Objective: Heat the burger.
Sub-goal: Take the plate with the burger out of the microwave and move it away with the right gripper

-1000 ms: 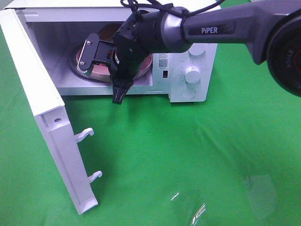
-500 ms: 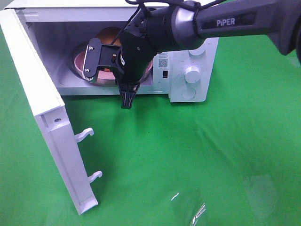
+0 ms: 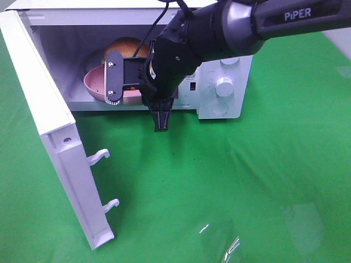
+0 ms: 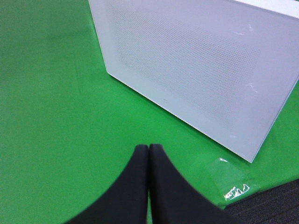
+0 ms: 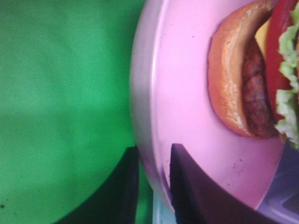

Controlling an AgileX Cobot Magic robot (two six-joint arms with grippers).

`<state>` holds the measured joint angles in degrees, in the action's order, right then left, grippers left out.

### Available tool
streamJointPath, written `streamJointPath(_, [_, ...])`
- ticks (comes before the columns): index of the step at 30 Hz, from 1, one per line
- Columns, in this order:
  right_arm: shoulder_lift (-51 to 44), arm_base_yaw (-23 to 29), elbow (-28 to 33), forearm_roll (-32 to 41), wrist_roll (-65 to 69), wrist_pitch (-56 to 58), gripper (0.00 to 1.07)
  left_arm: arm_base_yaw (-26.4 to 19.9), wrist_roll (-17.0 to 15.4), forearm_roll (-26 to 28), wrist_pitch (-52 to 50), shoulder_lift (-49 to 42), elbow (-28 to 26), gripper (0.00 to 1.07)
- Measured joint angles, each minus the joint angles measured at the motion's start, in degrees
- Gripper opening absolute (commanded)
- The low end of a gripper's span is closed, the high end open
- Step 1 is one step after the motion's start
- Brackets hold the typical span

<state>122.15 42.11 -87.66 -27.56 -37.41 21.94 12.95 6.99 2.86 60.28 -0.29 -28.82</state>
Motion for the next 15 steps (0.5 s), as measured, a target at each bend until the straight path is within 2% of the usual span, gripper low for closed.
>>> streamJointPath(12, [-4.8, 0.1, 6.9, -1.4, -3.3, -3.3, 0.00, 0.0, 0.0, 0.0, 0.0, 0.0, 0.0, 0.00])
streamJointPath(15, [-6.8, 0.1, 10.5, -3.5, -3.8, -6.1, 0.00, 0.0, 0.0, 0.0, 0.0, 0.0, 0.0, 0.00])
